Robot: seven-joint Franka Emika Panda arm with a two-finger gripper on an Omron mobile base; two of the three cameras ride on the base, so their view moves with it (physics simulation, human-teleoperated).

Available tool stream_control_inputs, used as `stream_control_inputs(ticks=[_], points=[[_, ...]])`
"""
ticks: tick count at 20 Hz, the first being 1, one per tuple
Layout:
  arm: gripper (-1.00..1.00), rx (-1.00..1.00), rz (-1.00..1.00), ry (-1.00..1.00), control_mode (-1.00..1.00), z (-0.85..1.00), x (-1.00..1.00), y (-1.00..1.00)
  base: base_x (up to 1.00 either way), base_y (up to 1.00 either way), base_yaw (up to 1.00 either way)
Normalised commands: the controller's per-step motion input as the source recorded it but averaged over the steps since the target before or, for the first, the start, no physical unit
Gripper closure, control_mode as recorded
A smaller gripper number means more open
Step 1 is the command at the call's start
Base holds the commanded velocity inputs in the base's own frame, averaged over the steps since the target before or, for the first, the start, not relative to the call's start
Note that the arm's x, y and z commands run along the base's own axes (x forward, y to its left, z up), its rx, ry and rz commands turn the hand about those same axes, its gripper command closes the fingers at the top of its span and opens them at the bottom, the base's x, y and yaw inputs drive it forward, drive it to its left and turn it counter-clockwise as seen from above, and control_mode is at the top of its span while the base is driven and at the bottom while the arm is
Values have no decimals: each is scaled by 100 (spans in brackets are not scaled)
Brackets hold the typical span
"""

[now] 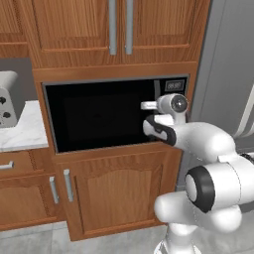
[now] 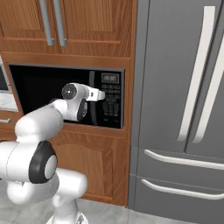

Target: The microwave is finished heating the shrimp and tomato. Take the bowl containing the food and place it on the dining counter.

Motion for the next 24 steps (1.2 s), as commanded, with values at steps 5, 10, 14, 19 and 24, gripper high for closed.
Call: stream_control_inputs(ticks=[5,10,14,19,24], points=[[-100,4,0,0,-100,-13,59,0,0,0,0],[-100,4,0,0,-100,-7,54,0,0,0,0],[-100,0,0,0,-100,-1,51,0,0,0,0],[100,0,0,1,-100,0,25,0,0,0,0],[100,0,0,0,-100,0,0,0,0,0,0]])
